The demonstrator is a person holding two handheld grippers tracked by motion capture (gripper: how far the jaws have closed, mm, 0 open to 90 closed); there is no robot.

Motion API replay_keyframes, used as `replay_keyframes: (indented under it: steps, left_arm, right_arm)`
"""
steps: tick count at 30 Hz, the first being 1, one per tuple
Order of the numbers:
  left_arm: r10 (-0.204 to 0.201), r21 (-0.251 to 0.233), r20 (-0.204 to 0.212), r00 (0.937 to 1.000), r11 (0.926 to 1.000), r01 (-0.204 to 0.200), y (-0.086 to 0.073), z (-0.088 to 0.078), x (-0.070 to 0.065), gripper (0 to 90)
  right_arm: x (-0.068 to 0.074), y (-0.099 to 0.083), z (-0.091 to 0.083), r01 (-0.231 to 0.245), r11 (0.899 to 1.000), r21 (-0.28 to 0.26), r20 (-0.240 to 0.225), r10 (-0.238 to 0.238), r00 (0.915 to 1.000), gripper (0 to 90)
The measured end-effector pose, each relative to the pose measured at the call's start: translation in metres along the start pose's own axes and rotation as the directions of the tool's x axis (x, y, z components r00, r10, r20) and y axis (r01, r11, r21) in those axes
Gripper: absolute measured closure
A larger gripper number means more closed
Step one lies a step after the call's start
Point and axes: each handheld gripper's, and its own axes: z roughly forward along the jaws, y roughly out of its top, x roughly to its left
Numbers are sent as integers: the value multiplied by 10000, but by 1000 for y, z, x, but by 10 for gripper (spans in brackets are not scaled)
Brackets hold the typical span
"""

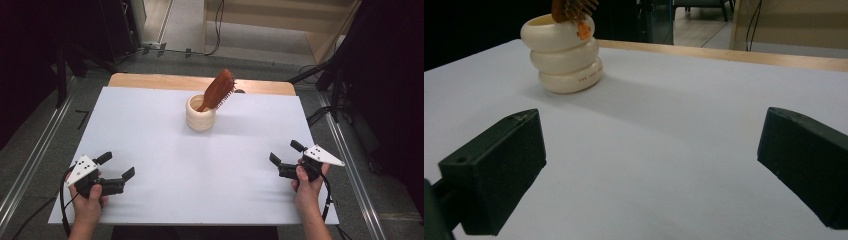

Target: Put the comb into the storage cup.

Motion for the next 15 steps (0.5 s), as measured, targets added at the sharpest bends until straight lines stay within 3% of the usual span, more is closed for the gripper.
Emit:
replay_keyframes:
  steps: [15]
  left_arm:
    - [6, -18, -13, 10000, 10000, -6, 0, 0, 0, 0]
  right_arm:
    - [-13, -12, -22, -61, 10000, 34, 334, 60, 9994, 0]
